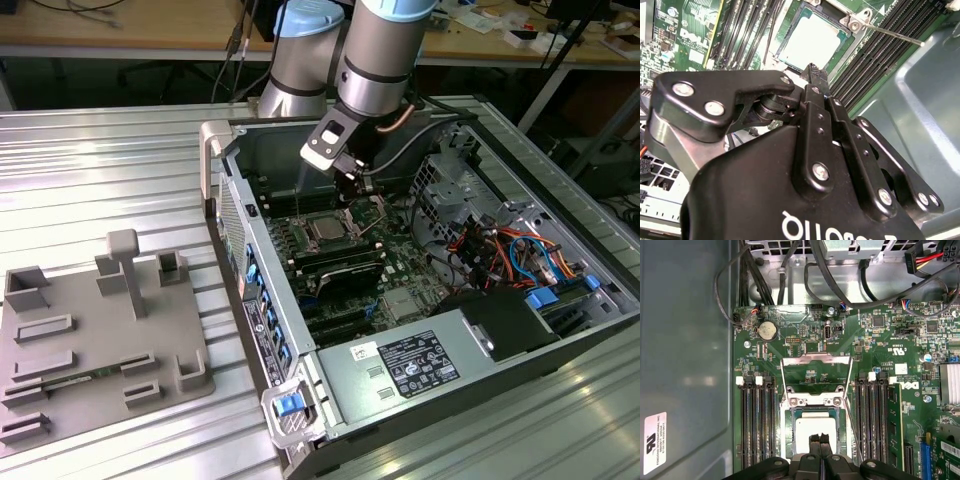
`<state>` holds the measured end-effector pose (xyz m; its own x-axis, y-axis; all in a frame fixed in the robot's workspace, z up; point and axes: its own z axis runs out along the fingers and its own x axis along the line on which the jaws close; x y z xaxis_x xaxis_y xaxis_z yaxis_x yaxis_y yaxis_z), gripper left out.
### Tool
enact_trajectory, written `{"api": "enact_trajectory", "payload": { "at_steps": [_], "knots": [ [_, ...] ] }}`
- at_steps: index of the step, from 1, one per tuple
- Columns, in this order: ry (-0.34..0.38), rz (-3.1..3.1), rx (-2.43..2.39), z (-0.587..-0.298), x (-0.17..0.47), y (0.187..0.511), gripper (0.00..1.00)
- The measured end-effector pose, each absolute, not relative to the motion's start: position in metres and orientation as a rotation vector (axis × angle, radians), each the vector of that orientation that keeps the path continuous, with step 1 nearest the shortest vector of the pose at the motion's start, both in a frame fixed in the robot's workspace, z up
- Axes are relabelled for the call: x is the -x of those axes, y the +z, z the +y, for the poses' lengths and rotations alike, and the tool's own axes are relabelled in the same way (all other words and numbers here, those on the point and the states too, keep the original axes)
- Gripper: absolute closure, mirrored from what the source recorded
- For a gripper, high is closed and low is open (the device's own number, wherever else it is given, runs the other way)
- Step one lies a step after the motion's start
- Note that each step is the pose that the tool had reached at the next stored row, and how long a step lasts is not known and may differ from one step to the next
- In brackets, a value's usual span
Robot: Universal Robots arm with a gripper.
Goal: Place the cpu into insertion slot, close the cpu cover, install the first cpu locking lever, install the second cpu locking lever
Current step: 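Close the cpu cover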
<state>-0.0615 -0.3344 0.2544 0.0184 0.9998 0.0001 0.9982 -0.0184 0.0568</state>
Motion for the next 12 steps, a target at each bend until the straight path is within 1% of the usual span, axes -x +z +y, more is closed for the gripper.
{"api": "enact_trajectory", "payload": {
  "at_steps": [12],
  "knots": [
    [0.062, 2.172, -2.213, -0.3344, 0.0592, 0.2594, 0.89]
  ]
}}
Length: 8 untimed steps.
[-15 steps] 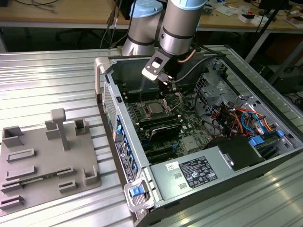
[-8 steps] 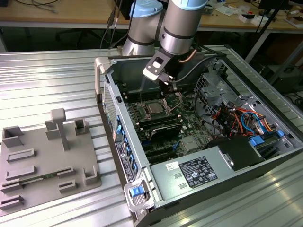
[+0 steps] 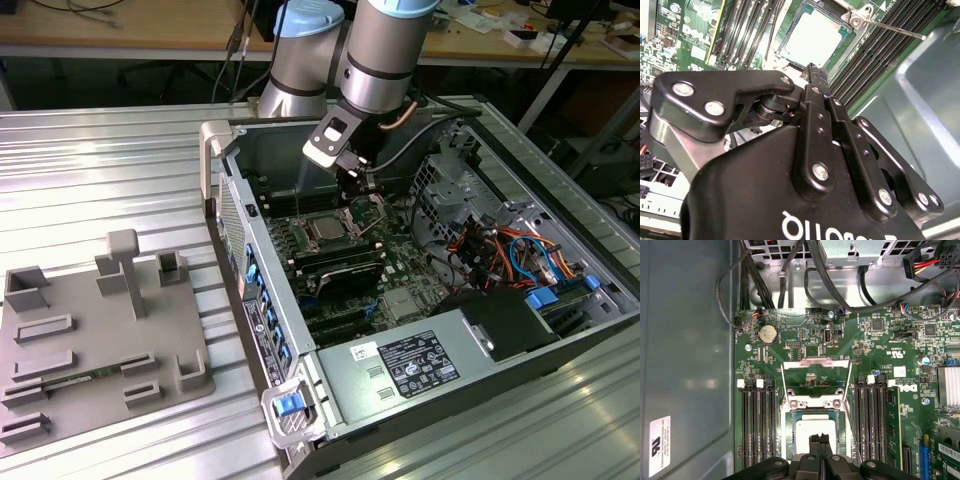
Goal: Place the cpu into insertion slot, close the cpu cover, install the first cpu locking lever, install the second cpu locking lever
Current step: 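Close the cpu cover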
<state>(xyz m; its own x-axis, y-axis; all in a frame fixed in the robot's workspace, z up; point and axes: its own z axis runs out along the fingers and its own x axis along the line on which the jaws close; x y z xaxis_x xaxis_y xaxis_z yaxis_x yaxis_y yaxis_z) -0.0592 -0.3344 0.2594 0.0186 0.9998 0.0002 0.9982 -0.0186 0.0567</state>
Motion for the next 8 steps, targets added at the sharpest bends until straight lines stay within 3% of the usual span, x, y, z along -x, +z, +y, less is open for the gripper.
{"api": "enact_trajectory", "payload": {
  "at_steps": [8],
  "knots": [
    [0.062, 2.172, -2.213, -0.3344, 0.0554, 0.2595, 0.89]
  ]
}}
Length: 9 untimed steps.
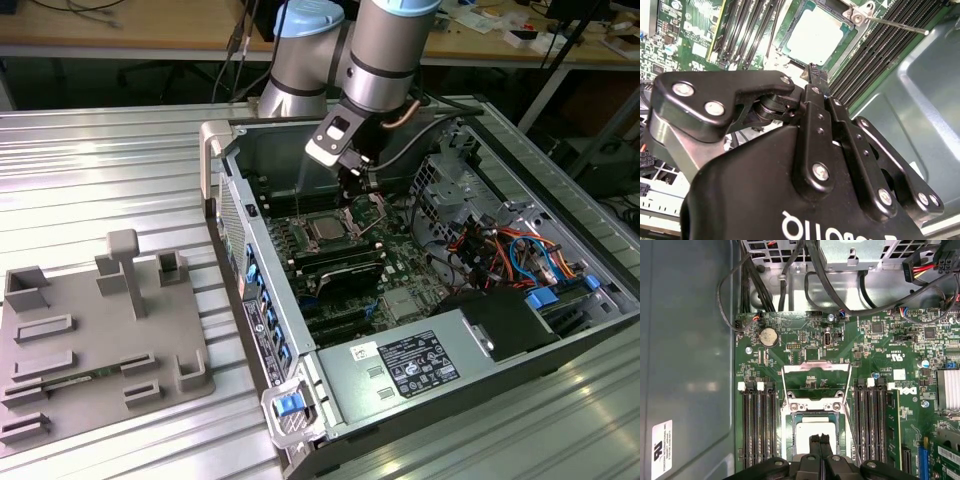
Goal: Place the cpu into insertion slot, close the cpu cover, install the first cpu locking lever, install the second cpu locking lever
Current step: 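Close the cpu cover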
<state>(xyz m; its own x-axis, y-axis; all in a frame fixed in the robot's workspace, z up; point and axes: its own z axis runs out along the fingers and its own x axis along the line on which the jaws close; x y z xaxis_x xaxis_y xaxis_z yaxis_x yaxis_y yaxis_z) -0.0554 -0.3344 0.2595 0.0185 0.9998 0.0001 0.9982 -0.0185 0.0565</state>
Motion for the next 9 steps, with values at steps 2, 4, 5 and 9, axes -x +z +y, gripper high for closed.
{"api": "enact_trajectory", "payload": {
  "at_steps": [2, 4, 5, 9],
  "knots": [
    [0.062, 2.172, -2.213, -0.3344, 0.0539, 0.2595, 0.89],
    [0.062, 2.172, -2.213, -0.3344, 0.0526, 0.2595, 0.89],
    [0.062, 2.172, -2.213, -0.3344, 0.0517, 0.2595, 0.89],
    [0.062, 2.172, -2.213, -0.3344, 0.0508, 0.2595, 0.89]
  ]
}}
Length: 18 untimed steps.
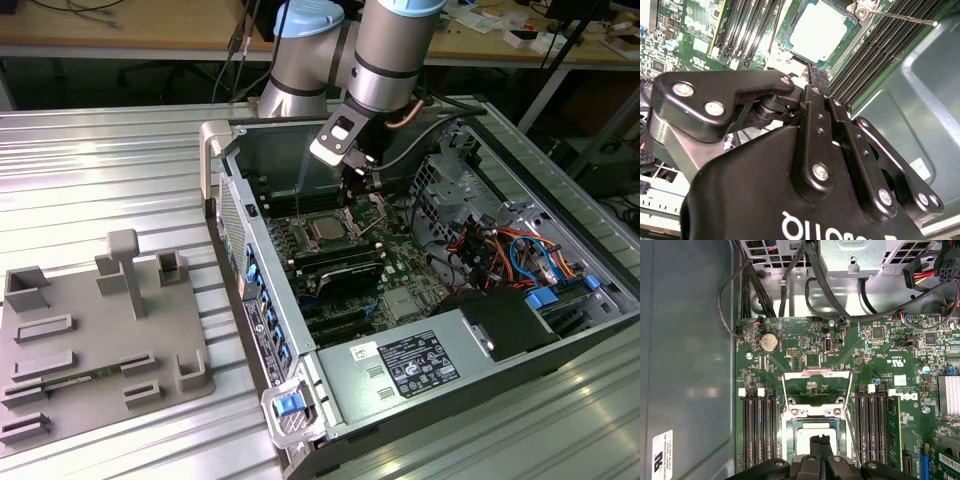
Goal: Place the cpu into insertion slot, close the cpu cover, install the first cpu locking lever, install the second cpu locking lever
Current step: 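Close the cpu cover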
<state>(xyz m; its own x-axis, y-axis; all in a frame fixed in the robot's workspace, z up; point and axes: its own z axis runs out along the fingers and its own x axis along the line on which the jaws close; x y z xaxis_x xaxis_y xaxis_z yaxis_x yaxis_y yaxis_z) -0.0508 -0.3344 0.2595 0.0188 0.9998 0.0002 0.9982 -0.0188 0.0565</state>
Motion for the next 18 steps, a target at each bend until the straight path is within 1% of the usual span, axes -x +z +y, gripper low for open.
{"api": "enact_trajectory", "payload": {
  "at_steps": [18],
  "knots": [
    [0.062, 2.172, -2.213, -0.3343, 0.0444, 0.2596, 0.89]
  ]
}}
